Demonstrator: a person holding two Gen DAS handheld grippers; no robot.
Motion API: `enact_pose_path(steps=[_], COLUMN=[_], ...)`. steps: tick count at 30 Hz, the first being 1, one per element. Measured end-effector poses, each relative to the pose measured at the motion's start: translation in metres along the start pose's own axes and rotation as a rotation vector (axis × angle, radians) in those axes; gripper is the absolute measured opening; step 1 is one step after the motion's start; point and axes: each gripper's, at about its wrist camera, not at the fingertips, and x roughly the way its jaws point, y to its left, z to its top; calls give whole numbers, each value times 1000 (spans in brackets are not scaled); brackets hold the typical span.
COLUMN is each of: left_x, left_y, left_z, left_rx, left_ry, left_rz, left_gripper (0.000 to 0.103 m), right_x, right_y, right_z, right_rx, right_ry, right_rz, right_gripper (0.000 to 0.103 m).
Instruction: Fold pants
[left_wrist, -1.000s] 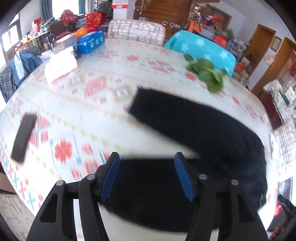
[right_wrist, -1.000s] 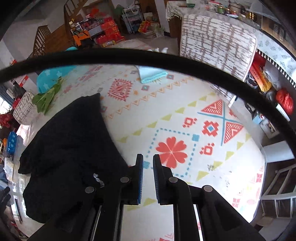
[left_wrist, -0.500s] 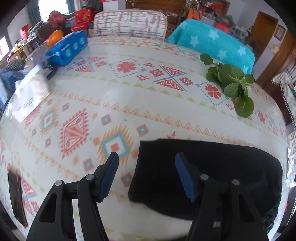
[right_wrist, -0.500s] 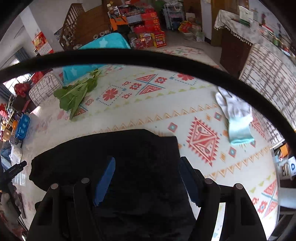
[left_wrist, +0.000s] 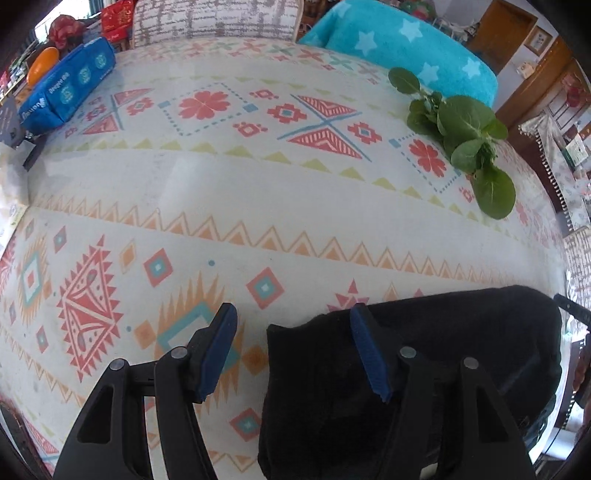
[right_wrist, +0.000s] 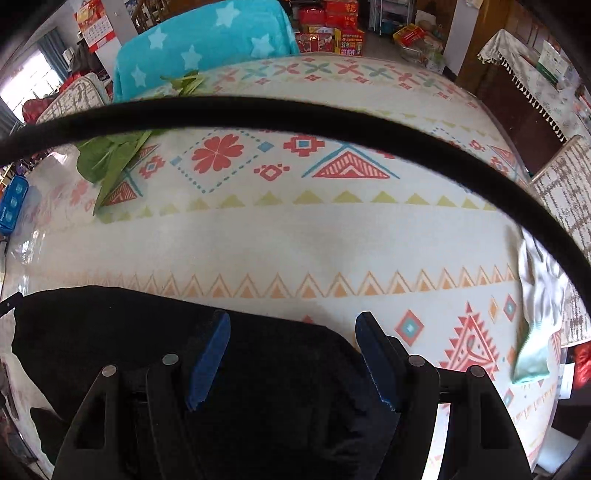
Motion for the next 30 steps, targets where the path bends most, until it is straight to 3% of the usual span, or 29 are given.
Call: enact_pose_path(steps=[6, 7, 8, 11, 15, 19, 21, 22, 23, 24, 26, 28, 30], left_x=[0, 0, 1, 1, 2, 3, 4, 5, 4, 4, 2, -3, -11], left_y=[-7, -9, -12, -21, -27, -28, -32, -34, -35, -37, -38, -37, -33], left_z=[-3, -3, -3, -5, -6, -5, -6, -6, -7, -7, -7, -7, -6], left_rx=[57, 72, 88, 144, 187, 182, 200, 209, 218, 219, 212, 200, 168], left_ry=[-7, -7, -8, 5, 0, -20, -22, -24, -26, -18, -26, -42, -55], left_rz=[-1, 9, 16, 16, 28, 1, 23, 32, 31, 7, 15, 2, -26], left_gripper=[63, 58, 45, 28, 26, 40, 40, 30, 13, 12, 10, 10, 10], right_x=[15, 16, 18, 23, 24, 25, 24, 24, 23, 21, 18, 12, 4], right_y=[10, 11, 11, 9, 5, 3, -1, -2, -2, -1, 2, -5, -10], right_z=[8, 8, 9, 9, 5, -1, -4, -5, -8, -10, -13, -19, -22], right_rx=[-35, -41, -42, -42, -65, -93, -99, -105, -113, -119, -122, -95, -67], right_ry=[32, 35, 40, 50, 62, 82, 86, 84, 81, 74, 67, 55, 40], right_rz=[15, 13, 12, 25, 45, 56, 58, 50, 40, 41, 25, 19, 25], right_gripper=[75, 75, 75, 75, 75, 75, 75, 75, 73, 60, 46, 19, 15])
